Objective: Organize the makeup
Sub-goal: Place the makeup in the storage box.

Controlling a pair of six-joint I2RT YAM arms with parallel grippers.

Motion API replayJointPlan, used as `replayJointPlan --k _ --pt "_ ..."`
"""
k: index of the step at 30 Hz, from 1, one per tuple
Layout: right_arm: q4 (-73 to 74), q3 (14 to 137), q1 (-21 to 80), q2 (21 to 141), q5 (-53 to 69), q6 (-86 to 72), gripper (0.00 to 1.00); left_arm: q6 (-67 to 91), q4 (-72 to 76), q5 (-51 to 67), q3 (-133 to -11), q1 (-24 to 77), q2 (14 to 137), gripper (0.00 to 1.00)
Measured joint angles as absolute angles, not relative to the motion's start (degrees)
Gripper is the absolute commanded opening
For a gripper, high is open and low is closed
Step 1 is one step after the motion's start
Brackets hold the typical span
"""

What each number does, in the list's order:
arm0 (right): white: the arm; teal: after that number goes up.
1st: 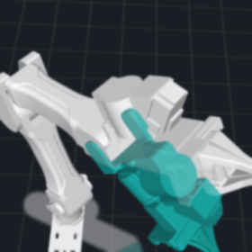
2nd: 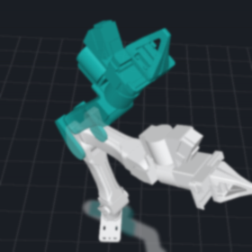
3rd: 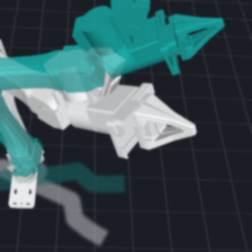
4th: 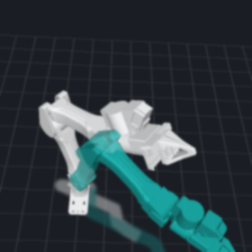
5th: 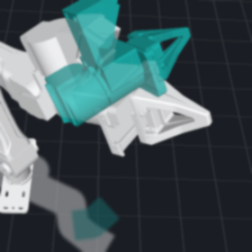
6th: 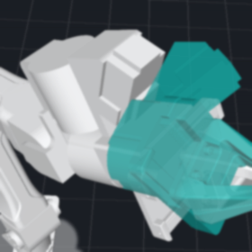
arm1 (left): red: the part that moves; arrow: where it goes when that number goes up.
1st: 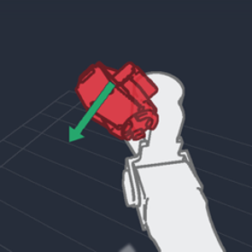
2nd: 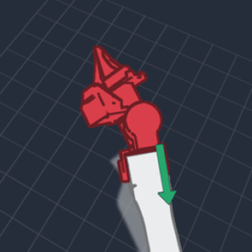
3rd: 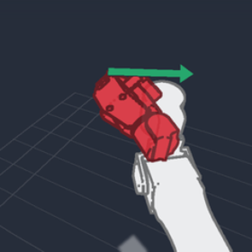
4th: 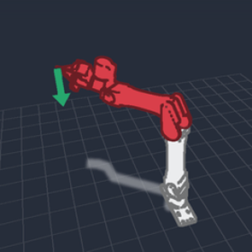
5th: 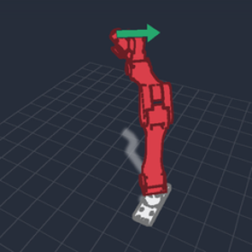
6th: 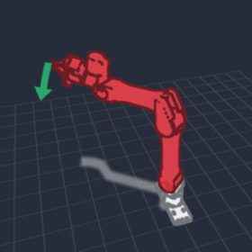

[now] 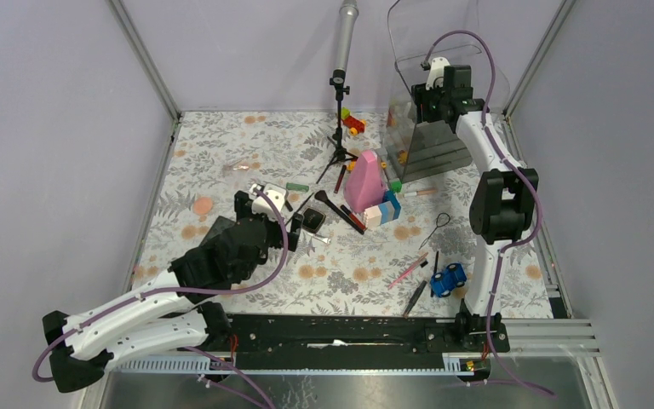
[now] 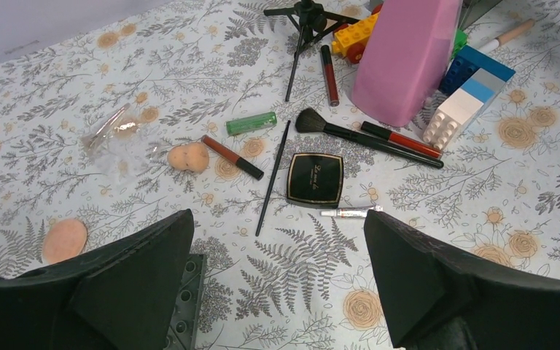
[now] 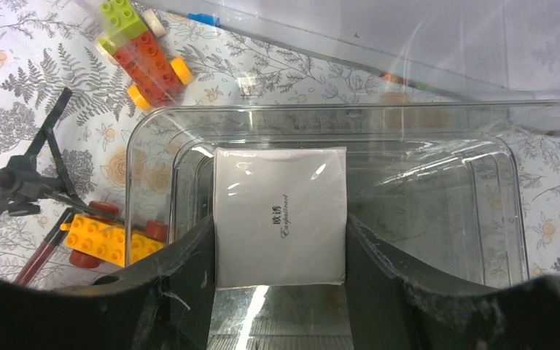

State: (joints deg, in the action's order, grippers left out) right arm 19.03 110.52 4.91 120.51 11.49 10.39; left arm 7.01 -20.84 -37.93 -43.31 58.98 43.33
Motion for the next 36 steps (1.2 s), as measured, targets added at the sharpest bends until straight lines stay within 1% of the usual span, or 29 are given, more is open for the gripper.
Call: replayJointPlan --k 12,21,32,36 --pt "20.43 111.04 5.13 120.14 10.79 8.12 0.02 6.92 -20.80 -37.74 -42.61 58.63 43.31 0.99" --pt "20.78 106.83 5.15 115.96 8.86 7.22 0.04 6.92 -20.78 -37.28 -42.61 58.02 43.62 0.99" --pt "21.65 105.01 5.15 114.26 9.28 9.50 0.05 6.92 -20.75 -36.60 -42.61 57.67 44.07 0.99" --pt "22.09 104.71 5.15 114.28 9.58 10.46 0.07 6.92 -20.75 -36.34 -42.61 57.43 44.34 0.99"
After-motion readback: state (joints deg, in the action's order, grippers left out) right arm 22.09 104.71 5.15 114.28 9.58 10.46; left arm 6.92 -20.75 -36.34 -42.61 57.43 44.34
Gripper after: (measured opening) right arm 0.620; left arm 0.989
